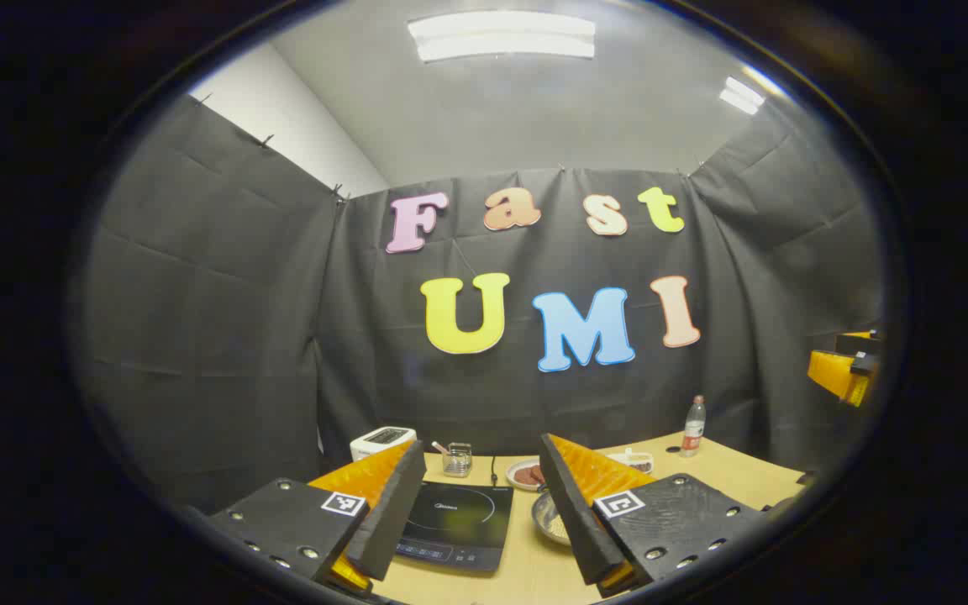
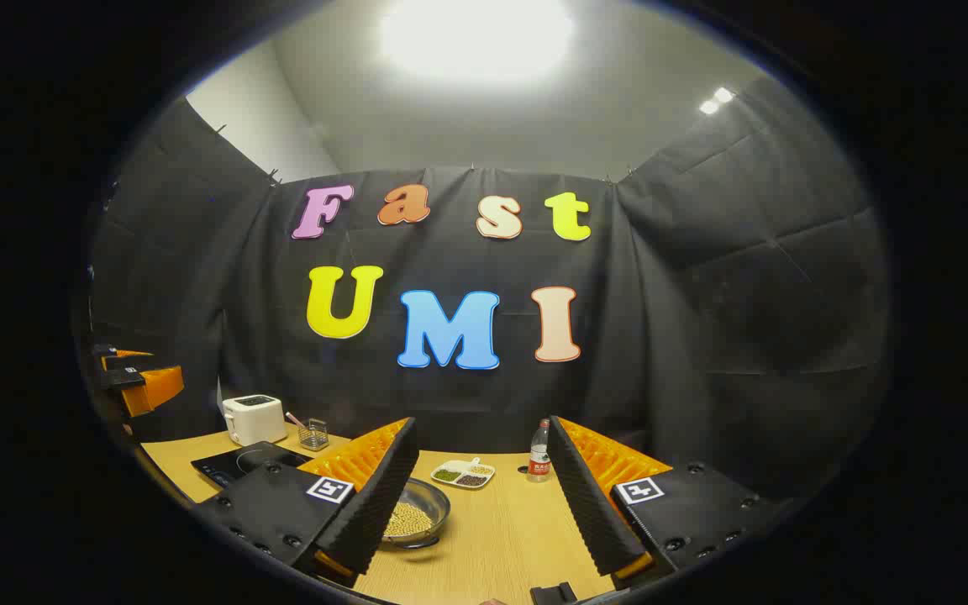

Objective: First push the handle of the pot to place it horizontally, then grasp the pot with both hands and set it on the induction cooktop.

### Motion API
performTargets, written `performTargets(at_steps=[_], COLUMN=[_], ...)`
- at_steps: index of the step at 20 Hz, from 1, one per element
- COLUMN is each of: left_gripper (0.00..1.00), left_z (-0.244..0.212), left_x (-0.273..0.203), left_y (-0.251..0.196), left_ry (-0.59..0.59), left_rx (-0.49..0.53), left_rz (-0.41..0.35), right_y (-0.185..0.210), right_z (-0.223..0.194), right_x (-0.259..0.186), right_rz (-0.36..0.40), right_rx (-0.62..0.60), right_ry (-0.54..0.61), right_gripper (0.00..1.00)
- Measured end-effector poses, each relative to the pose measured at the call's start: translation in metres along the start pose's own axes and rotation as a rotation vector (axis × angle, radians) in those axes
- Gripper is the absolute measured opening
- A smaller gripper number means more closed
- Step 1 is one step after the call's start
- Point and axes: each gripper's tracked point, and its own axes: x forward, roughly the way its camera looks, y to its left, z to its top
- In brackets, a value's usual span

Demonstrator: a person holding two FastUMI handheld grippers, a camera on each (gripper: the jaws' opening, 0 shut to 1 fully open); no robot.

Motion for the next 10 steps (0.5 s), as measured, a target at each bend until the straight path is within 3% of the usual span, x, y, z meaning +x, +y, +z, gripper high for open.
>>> performTargets(at_steps=[10], left_gripper=[0.80], left_z=[0.0062], left_x=[0.0044], left_y=[-0.0007], left_ry=[-0.009], left_rx=[0.021], left_rz=[0.000], right_y=[0.0066], right_z=[0.0032], right_x=[0.0090], right_rz=[0.024], right_rx=[-0.005], right_ry=[0.001], right_gripper=[0.97])
